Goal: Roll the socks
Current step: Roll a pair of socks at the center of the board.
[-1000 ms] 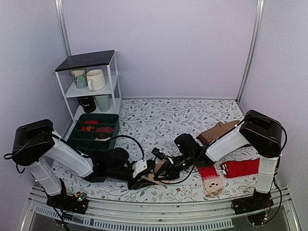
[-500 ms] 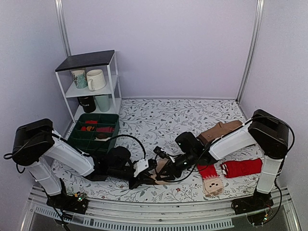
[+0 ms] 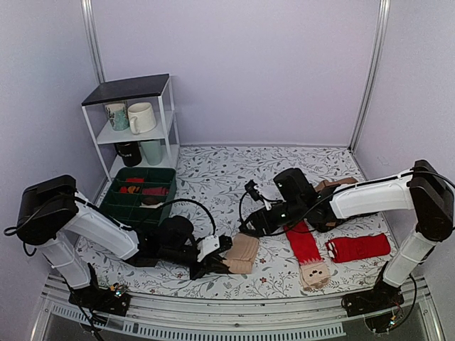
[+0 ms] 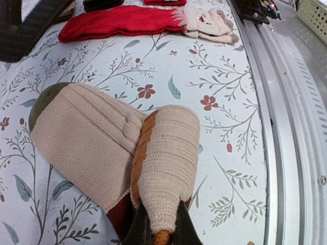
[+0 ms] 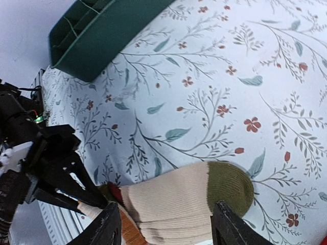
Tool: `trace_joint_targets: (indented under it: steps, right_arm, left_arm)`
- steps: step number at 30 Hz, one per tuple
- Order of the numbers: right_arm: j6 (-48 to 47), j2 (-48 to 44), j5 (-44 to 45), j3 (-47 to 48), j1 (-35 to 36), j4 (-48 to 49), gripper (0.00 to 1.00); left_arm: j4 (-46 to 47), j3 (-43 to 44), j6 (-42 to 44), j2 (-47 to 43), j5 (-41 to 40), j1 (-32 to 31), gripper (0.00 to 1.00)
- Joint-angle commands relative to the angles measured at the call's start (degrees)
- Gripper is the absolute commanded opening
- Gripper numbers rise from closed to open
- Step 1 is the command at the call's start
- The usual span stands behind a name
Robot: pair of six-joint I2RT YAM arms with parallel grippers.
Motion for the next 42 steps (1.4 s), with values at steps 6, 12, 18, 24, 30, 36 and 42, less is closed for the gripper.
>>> trace_joint_targets:
  steps: [6,12,18,24,30,36,42]
  right_arm:
    - [4.8,6.0,0.9,1.4,-1.1,-5.8,0.61]
    - [5.9,8.5,1.4,1.0,-1.1,-6.1,0.6]
    - [6.5,10.8,1.4,-0.1,-1.1,-4.8,0.51]
    - [4.4,14.2,2.4,1.4,-1.2,-3.3,0.14]
    - [-2.7,16.6,6.7,5.9,-4.1,-1.8,0.0]
    - [-7.3,17.7,5.3,9.0,-8.2,-0.9,0.0]
    - [-6.5,15.0,0.8,6.2,-8.2,-0.5,0.23]
  left_arm:
    - [-4.7,0.0,-0.4,1.5,2.1,-0.8,0.0]
    - [-4.7,0.0,-0.7,1.7,2.1,-0.8,0.0]
    - [-4.4,-0.3,-1.3,1.6,2.0,-0.8,0.0]
    - [-4.9,1.1,-1.0,2.1,2.0,-0.8,0.0]
    - [-6.9,6.0,-0.7,6.4,2.2,0.9,0.0]
    - [-11.5,12.1,-1.4,9.9,3.6,4.0,0.0]
    - [-10.8,9.8,-4.4,10.0,5.6,4.9,0.0]
